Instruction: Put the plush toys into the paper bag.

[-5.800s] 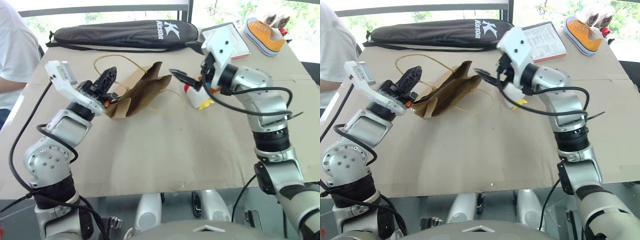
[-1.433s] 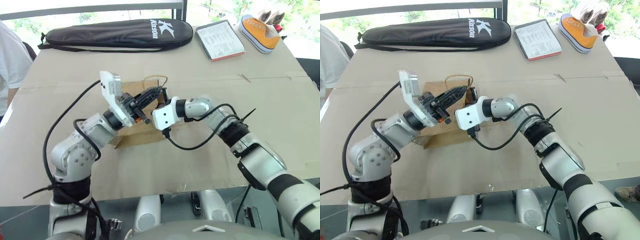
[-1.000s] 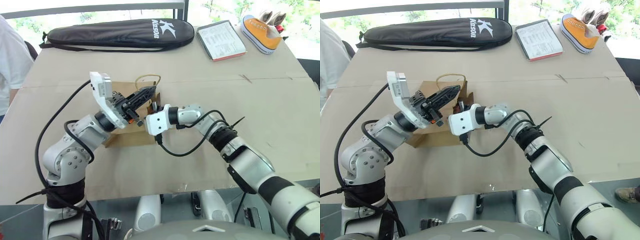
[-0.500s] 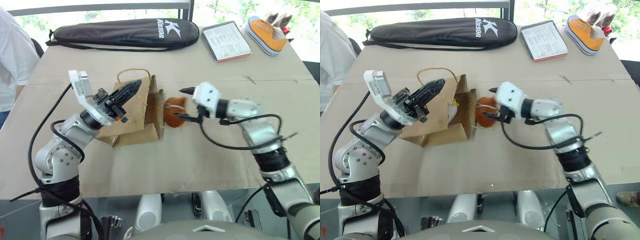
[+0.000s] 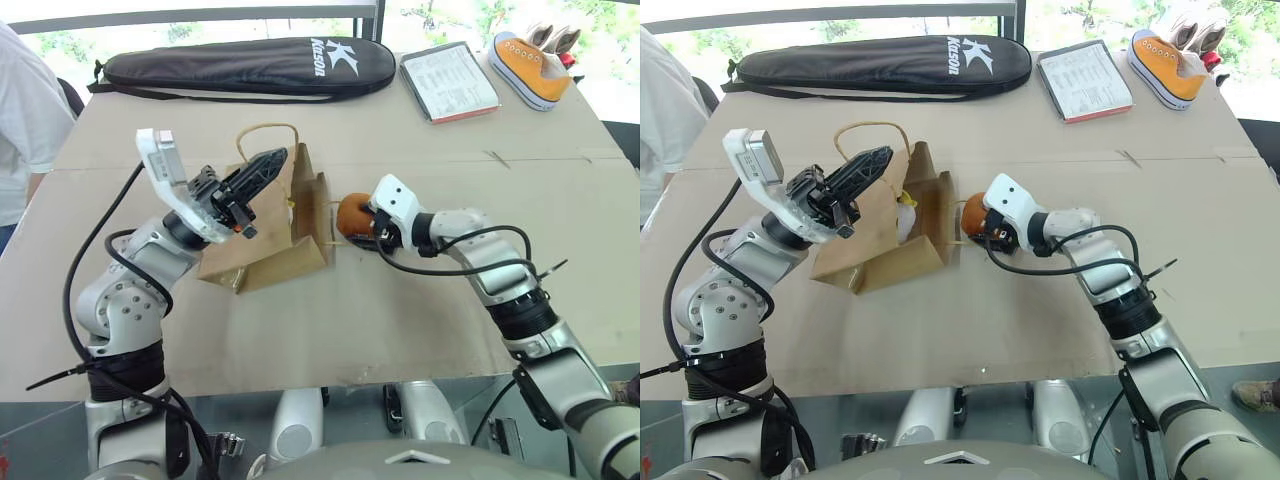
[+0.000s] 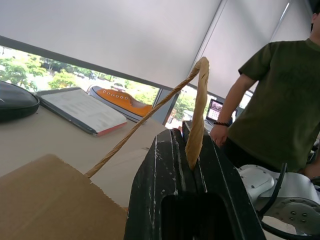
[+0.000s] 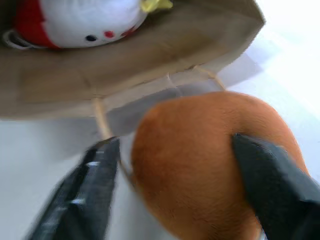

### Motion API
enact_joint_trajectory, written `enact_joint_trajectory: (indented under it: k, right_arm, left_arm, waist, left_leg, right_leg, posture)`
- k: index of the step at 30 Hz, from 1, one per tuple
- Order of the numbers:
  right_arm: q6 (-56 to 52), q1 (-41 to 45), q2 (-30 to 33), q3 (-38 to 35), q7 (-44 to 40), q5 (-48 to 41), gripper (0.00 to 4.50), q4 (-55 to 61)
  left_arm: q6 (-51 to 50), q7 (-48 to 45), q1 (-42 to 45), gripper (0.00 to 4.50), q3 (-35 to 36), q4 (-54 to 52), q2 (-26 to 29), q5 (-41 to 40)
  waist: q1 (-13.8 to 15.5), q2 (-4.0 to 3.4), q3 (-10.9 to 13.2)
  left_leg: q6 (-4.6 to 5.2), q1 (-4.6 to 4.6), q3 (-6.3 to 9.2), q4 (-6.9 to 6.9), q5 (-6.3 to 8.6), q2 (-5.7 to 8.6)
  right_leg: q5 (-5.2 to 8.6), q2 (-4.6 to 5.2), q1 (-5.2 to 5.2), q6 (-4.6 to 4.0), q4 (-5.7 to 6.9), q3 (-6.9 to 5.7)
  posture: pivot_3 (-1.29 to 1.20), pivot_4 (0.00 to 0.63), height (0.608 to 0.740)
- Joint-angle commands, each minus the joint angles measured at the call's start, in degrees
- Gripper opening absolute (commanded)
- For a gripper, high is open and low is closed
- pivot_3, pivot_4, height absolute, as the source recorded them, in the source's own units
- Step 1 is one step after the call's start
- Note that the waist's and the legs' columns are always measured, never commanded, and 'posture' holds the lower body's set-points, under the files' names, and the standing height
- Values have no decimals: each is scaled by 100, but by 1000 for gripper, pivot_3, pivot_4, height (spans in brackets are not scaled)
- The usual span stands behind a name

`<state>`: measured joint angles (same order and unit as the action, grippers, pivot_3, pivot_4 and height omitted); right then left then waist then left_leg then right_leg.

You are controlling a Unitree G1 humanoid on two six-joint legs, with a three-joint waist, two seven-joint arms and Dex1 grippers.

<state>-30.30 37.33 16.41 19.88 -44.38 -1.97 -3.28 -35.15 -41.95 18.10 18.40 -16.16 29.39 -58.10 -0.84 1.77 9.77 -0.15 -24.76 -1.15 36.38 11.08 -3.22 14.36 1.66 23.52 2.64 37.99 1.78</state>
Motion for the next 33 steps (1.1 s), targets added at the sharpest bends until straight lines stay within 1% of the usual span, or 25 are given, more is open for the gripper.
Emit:
enact_joint_trajectory:
  k: [1,3,4,5,8,11,13,16,20,23,25,27,28,31,33]
  right_arm:
    - [497,37,-14,58,147,203,1378,-164]
    - [678,3,17,73,129,244,326,-142]
    - [727,-29,72,3,122,222,46,-41]
    - [896,-62,149,-57,130,235,46,126]
    - [1162,-154,283,-404,-33,-146,46,1103]
    - [1139,-81,350,-340,-93,-135,46,1463]
    - [1188,-78,439,-333,-132,-112,46,1579]
    - [1090,-15,460,-362,-129,-151,46,1698]
    - [830,-118,971,-853,-315,-433,46,2138]
    - [540,-155,1142,-1118,-75,-439,46,2200]
    - [368,-189,1020,-1205,122,-527,46,2236]
    - [68,-235,714,-1316,362,-777,46,2367]
    - [-150,-243,465,-1445,552,-982,46,2463]
    - [-333,-277,268,-1336,669,-1058,46,2718]
    - [-351,-277,229,-1218,701,-1051,46,2780]
  left_arm:
    - [59,-307,-51,0,62,-268,139,-120]
    - [-9,-401,-61,0,92,-263,179,-233]
    - [-53,-446,-30,0,80,-257,201,-280]
    - [-127,-530,19,0,79,-218,248,-365]
    - [-436,-939,457,0,11,130,440,-654]
    - [-667,-1563,922,0,-79,667,729,-702]
    - [-758,-2115,1359,0,-269,1121,925,-551]
    - [-817,-2773,1783,0,-451,1641,1175,-353]
    - [-594,-3763,2380,0,-966,2286,1480,299]
    - [-236,-4217,2684,0,-1143,2720,1488,751]
    - [-45,-4311,2822,0,-1148,2920,1395,939]
    - [189,-4349,3018,0,-1158,3049,1264,1106]
    - [353,-4405,3186,0,-1195,3133,1214,1231]
    - [695,-4844,3850,0,-1308,3503,1215,1557]
    - [791,-4958,4140,0,-1317,3736,1206,1681]
  waist:
    - [0,1,0]
    - [-5,1,0]
    - [-6,1,0]
    - [-1,1,0]
    - [29,0,4]
    - [-16,0,3]
    - [-35,0,3]
    - [-17,-1,3]
    - [5,-3,5]
    - [23,-3,5]
    - [6,-3,5]
    - [-18,-3,5]
    - [-14,-3,5]
    - [4,-4,7]
    - [6,-4,7]
  left_leg:
    - [0,0,0,0,0,0]
    - [0,0,0,0,0,0]
    - [0,1,0,0,0,0]
    - [0,1,0,0,0,-1]
    - [0,-6,4,0,0,0]
    - [0,-3,4,1,0,0]
    - [0,4,2,-1,0,-3]
    - [0,0,11,-1,0,-4]
    - [0,-8,8,-2,0,-3]
    - [1,-9,5,-2,0,-1]
    - [1,-6,4,-1,0,-1]
    - [1,-5,5,-2,0,-5]
    - [1,-4,5,-2,0,-7]
    - [1,-12,12,-2,0,-10]
    - [1,-17,11,-2,0,-8]
  right_leg:
    - [0,0,0,0,-1,0]
    - [0,0,0,0,0,0]
    - [0,0,0,0,1,0]
    - [0,0,0,0,2,0]
    - [0,0,2,1,1,-4]
    - [1,0,1,3,-1,-5]
    - [1,-4,1,3,1,-4]
    - [2,-11,2,2,4,-8]
    - [2,-8,4,1,-2,-8]
    - [2,-5,3,1,-5,-8]
    - [3,-6,3,0,-3,-7]
    - [3,-9,4,0,0,-6]
    - [3,-12,5,0,1,-5]
    - [2,-19,9,0,4,-8]
    - [2,-17,10,0,-3,-8]
  posture:
    - [0,150,740]
    - [0,150,740]
    - [0,150,740]
    - [0,150,740]
    - [0,150,740]
    - [0,150,740]
    - [0,150,740]
    - [0,150,740]
    - [0,150,740]
    - [0,150,740]
    - [0,150,740]
    - [0,150,740]
    - [0,150,740]
    - [0,150,740]
    - [0,150,740]
